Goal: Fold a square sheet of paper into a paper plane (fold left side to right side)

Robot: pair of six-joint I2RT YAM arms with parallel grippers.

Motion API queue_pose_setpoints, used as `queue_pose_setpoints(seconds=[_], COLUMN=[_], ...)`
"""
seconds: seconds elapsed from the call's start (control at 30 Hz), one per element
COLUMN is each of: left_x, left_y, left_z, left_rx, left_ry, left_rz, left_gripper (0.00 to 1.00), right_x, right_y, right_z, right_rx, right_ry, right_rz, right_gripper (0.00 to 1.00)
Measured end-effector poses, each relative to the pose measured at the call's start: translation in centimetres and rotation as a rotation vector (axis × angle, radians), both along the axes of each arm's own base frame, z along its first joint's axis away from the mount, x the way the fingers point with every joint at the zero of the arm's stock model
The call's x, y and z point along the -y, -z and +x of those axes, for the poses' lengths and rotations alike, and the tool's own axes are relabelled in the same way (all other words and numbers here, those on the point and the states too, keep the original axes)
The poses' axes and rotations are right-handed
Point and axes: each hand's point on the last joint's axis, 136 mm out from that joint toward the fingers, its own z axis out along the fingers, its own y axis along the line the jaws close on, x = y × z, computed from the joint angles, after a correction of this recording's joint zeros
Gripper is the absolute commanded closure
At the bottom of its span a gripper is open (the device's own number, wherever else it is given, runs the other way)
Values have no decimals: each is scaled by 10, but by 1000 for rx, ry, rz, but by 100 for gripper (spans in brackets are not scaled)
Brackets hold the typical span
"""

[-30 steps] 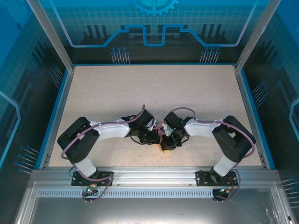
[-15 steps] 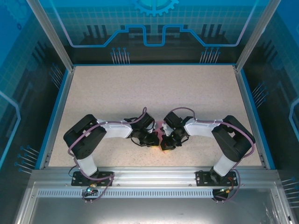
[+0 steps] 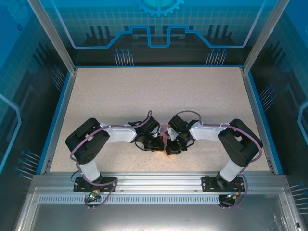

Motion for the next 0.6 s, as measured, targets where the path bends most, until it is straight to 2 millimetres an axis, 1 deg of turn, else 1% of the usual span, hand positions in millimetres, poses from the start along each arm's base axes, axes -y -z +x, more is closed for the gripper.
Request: queue_pose_setpoints(seconds=[0.13, 0.2, 0.37, 0.6], left_x=[-4, -10, -32, -50], left_y=[0, 0, 0, 0], left_z=[4, 8, 27, 40], left_rx=[13, 18, 38, 57], left_ry=[7, -1, -46, -54], left_rz=[2, 9, 37, 55], left_gripper=[96, 96, 96, 96], right_x=[0, 0, 0, 0], right_y=[0, 0, 0, 0], right_z=[0, 0, 0, 3], right_rx=[0, 1, 2, 19], right_ry=[0, 0, -1, -1], right_rz=[0, 0, 0, 0], right_gripper=[100, 100, 100, 100])
